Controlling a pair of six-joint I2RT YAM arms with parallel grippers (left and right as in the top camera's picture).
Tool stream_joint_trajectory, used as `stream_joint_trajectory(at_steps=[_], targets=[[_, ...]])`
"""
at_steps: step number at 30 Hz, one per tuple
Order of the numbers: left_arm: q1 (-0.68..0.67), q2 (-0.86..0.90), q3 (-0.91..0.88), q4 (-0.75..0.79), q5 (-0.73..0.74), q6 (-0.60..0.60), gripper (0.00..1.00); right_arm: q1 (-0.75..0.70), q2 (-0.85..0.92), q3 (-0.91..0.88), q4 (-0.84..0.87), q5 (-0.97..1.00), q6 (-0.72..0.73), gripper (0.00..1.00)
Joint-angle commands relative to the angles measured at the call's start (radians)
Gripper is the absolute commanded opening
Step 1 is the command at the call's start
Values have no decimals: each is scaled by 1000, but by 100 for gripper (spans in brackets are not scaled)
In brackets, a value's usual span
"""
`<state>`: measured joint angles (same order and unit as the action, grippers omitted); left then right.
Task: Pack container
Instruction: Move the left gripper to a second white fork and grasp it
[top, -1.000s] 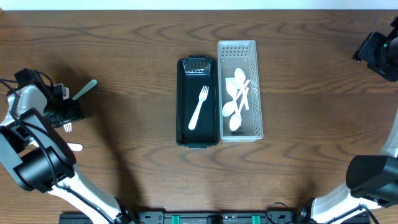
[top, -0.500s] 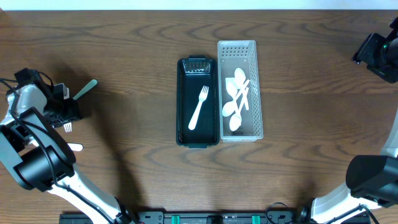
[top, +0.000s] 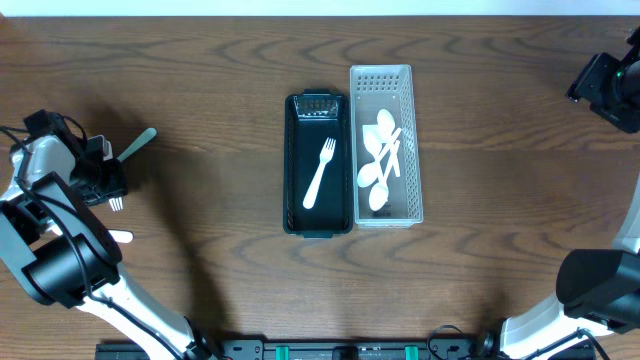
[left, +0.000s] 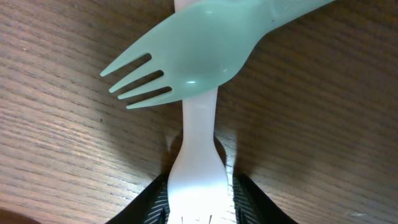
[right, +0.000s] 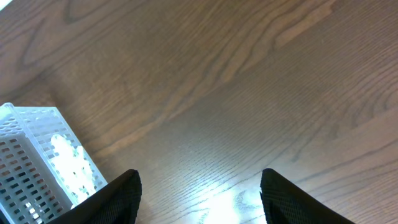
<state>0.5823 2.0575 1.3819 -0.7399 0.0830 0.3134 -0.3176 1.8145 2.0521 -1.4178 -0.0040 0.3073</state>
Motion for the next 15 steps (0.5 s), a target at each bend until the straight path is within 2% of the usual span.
stream_joint_trajectory(at_steps=[1, 9, 12, 15], targets=[[3, 60, -18, -10, -16, 3, 33, -3, -1, 8, 0, 8, 13, 64], [3, 60, -18, -6, -16, 3, 25, -3, -1, 8, -9, 8, 13, 64], [3, 60, -18, -6, -16, 2, 19, -3, -1, 8, -8, 8, 14, 65], [3, 60, -16, -8, -16, -16, 19, -3, -1, 8, -9, 7, 14, 65]])
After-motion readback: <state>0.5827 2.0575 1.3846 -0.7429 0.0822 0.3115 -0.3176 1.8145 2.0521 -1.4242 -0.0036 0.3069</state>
